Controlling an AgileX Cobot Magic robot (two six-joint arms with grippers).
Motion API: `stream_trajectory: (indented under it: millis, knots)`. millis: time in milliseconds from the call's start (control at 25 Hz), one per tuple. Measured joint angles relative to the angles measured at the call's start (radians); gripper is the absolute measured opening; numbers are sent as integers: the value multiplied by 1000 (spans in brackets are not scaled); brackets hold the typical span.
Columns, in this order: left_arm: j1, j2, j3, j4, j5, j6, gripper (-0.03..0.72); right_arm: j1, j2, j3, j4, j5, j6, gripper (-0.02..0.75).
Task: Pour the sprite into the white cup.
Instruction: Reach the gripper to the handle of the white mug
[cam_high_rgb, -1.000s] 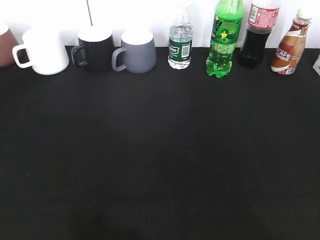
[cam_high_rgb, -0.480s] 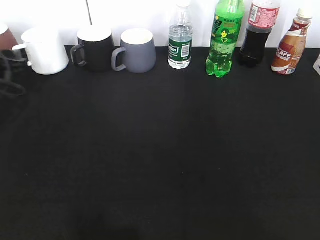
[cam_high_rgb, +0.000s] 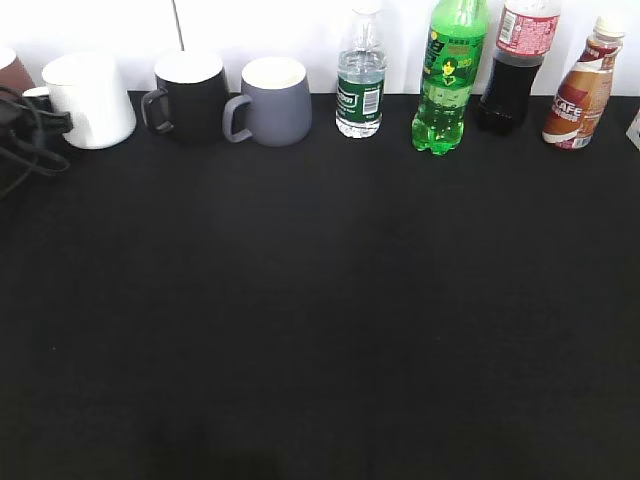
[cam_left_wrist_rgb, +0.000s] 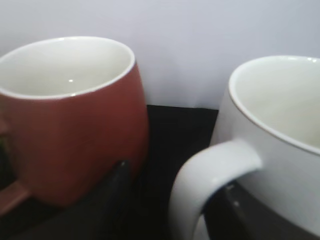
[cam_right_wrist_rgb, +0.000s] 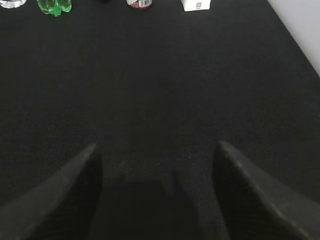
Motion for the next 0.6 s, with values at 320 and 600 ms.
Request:
stream_trajectory:
  millis: [320, 600]
  knots:
    - [3, 67, -106, 44, 1, 0, 319, 0, 0, 0, 0, 0, 0, 489]
    - [9, 133, -120, 143, -171, -3, 70, 0, 0, 0, 0, 0, 0, 482]
